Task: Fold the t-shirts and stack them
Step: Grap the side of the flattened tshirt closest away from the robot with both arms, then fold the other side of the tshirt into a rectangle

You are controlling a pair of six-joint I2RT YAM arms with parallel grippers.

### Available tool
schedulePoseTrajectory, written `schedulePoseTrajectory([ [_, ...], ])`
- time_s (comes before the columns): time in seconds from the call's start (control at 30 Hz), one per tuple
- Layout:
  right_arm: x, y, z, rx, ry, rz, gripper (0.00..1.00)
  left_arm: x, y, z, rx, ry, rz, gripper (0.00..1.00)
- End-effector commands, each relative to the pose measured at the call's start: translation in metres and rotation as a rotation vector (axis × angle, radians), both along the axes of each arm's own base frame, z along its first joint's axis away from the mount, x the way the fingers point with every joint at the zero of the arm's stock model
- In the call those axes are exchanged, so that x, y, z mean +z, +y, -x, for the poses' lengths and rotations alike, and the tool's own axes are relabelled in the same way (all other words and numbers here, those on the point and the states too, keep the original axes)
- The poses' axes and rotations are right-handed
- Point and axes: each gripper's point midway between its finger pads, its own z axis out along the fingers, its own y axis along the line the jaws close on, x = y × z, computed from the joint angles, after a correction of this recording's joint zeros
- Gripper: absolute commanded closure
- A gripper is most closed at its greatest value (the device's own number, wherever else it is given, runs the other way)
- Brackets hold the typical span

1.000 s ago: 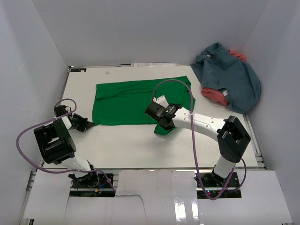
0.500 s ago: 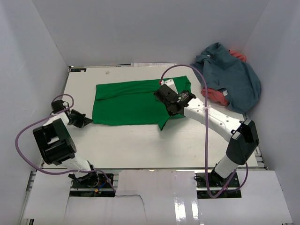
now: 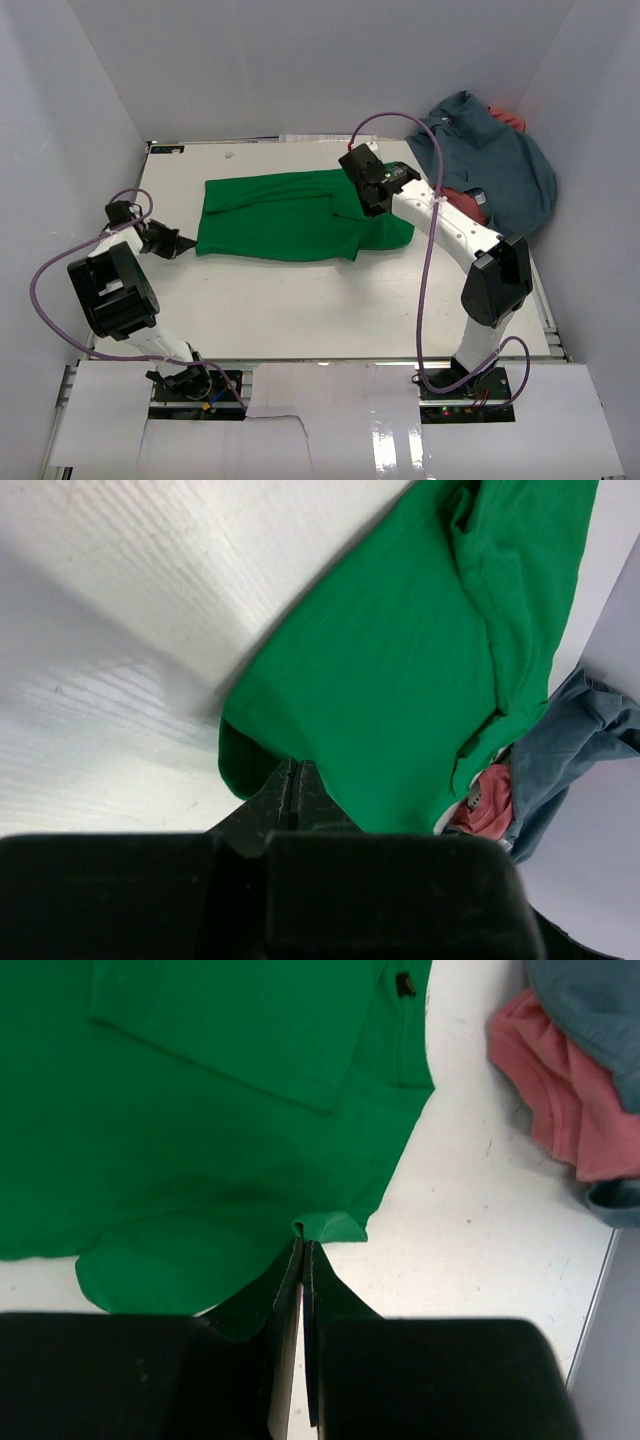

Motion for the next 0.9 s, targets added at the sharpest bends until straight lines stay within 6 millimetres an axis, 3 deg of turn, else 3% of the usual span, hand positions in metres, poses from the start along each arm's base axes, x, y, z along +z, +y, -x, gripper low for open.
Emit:
schedulePoseTrajectory([
  [0.0,0.031,0.004,-0.027,0.014,-0.075,-0.042,0.92,0.016,0.002,-0.016,-0.002,-0.043,0.016,1.00],
  [0.07,0.039,0.002,-0.038,0.007,-0.089,-0.052,0.92,0.019,0.004,-0.022,0.000,-0.052,0.015,1.00],
  [0.33,0.047,-0.007,-0.052,-0.014,-0.089,-0.047,0.92,0.024,0.007,-0.038,-0.001,-0.064,0.029,1.00],
  [0.87,0.041,-0.009,-0.076,-0.031,-0.084,-0.040,0.92,0.045,-0.003,-0.071,-0.046,-0.096,0.007,1.00],
])
